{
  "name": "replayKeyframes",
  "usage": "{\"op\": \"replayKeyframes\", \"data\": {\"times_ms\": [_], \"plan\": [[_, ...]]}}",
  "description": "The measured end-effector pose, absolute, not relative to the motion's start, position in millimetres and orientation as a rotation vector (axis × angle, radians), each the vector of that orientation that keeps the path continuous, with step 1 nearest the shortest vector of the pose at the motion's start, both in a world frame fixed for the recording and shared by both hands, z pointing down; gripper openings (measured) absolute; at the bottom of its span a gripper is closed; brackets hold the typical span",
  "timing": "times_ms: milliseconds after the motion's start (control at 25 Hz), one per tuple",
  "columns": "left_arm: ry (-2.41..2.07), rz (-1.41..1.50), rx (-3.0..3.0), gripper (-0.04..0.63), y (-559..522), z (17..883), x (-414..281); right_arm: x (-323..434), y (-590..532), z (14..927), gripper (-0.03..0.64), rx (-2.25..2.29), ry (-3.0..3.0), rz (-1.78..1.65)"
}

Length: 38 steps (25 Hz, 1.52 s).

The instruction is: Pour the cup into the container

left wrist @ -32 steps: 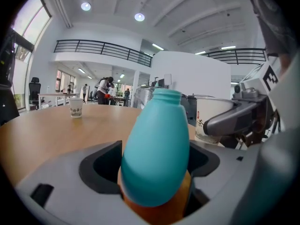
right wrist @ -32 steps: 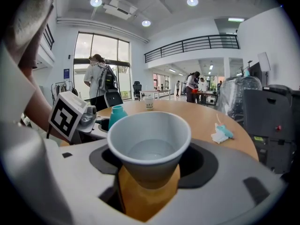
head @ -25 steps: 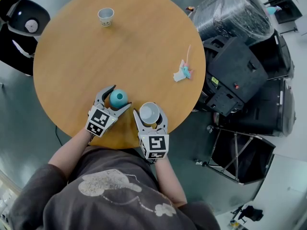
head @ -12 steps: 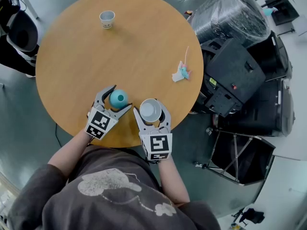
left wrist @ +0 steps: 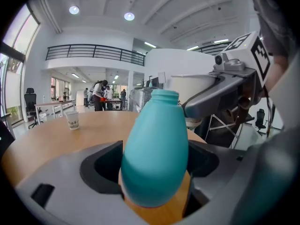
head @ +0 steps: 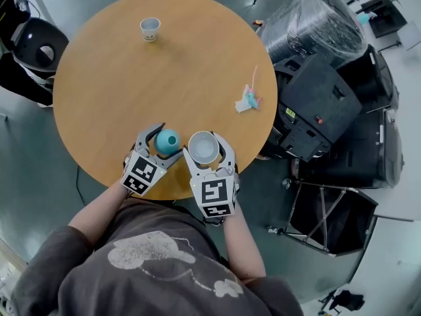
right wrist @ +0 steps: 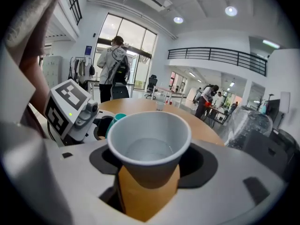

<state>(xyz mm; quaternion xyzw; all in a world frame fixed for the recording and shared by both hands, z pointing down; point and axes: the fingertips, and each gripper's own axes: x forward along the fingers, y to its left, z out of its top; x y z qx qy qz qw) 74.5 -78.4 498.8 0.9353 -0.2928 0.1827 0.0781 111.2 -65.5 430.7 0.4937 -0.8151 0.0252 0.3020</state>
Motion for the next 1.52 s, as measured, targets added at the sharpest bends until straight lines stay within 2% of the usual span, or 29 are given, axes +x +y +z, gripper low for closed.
{"op": "replayKeyframes", "data": {"times_ms": [480, 1520], "plan": [[-0.83, 0.503, 2.814, 0.397, -65, 498, 85, 104, -62, 431, 0.302, 1.105, -2.005, -0.191], [-0.786, 0.542, 2.807, 0.397, -67, 503, 94, 107, -78, 432, 0.301, 0.848, -1.684, -0.482]]}}
